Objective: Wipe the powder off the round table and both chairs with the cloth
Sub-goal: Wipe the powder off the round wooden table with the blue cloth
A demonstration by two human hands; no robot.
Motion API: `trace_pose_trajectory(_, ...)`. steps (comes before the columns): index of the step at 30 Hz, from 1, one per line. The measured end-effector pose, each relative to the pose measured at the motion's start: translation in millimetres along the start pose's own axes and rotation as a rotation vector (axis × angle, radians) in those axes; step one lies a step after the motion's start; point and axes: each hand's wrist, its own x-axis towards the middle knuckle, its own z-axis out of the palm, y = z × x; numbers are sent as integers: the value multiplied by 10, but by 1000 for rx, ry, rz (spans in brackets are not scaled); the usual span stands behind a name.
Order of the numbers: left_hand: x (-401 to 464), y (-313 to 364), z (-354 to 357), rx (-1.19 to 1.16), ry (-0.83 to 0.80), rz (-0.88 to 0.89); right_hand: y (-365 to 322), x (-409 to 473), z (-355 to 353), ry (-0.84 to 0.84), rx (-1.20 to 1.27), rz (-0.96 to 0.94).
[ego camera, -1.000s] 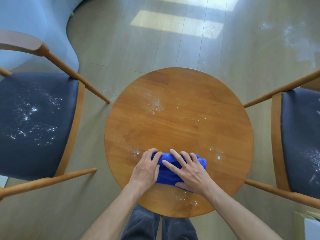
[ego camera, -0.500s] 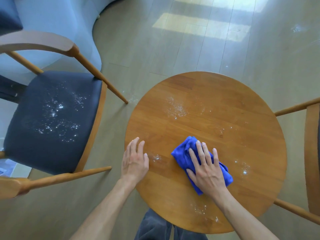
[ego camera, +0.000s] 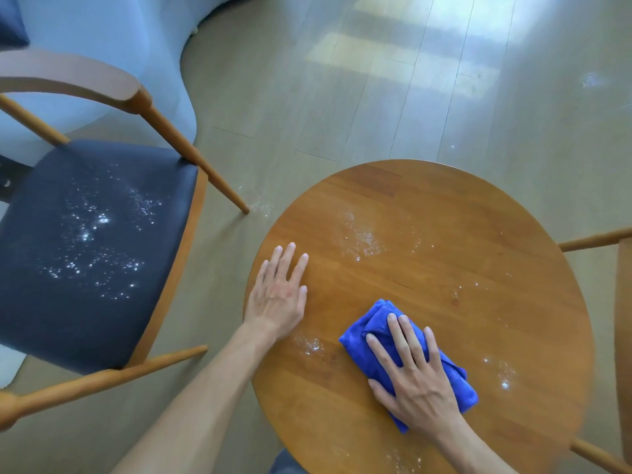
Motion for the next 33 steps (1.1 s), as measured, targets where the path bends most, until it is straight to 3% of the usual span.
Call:
trace_pose_trajectory(5, 145, 78, 91, 75, -42, -2, 76, 362, 44, 40, 9, -51)
trace_pose_trajectory(9, 181, 34, 202, 69, 16, -14, 139, 808, 94, 88, 22, -46)
trace_pose_trajectory(16, 183, 30, 284, 55, 82, -25, 392, 1643, 249, 193, 49, 133)
trace_pose_trajectory(22, 189, 97, 256, 7, 71, -68, 1028, 2084, 379, 220, -26, 279)
trace_pose_trajectory(26, 161, 119, 217, -14, 51, -71, 1074, 2103, 373, 174, -12, 382)
trace_pose_trajectory(33, 152, 165, 122, -26, -23, -92, 535, 1400, 161, 153, 73, 210)
